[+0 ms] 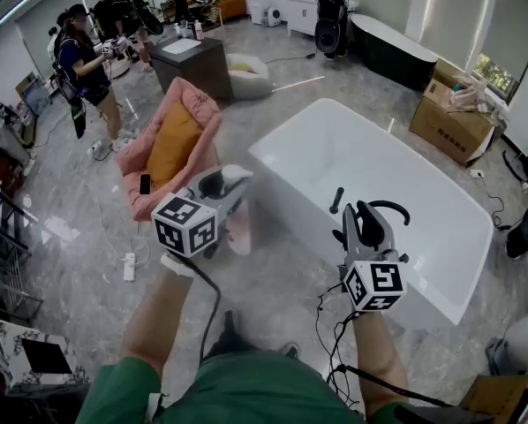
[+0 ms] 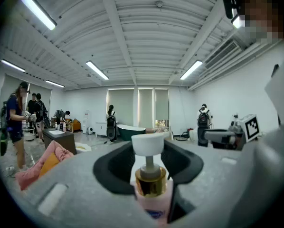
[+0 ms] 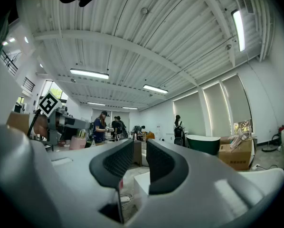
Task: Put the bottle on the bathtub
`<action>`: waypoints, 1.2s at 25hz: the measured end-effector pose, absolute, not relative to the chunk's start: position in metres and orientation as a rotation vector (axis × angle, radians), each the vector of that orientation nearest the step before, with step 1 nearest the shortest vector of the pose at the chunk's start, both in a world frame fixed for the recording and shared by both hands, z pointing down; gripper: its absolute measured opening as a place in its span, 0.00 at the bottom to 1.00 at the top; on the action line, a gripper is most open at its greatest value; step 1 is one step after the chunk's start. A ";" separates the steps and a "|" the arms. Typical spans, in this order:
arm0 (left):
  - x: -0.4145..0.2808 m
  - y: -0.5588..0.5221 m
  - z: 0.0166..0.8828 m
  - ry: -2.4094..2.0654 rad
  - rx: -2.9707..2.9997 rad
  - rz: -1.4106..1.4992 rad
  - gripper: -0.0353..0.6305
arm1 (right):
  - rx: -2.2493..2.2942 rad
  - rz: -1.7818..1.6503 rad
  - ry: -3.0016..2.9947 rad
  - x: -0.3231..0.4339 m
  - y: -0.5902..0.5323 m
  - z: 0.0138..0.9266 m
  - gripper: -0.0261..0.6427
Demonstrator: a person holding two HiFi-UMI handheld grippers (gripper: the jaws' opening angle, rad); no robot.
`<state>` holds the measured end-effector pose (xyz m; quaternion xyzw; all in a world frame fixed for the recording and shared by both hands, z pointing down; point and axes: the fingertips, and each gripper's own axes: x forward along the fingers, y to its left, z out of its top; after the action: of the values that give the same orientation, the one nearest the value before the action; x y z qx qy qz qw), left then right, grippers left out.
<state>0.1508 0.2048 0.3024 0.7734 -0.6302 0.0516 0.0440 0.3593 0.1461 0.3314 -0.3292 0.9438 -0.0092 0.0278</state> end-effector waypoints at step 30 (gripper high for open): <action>-0.097 0.322 0.299 -1.806 2.570 0.239 0.30 | -1.369 -0.081 2.816 0.146 0.275 0.325 0.17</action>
<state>-0.0970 0.3215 0.2993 0.8159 -0.5732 0.0759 -0.0045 0.1461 0.2747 0.3246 -0.4371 0.8990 -0.0258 0.0045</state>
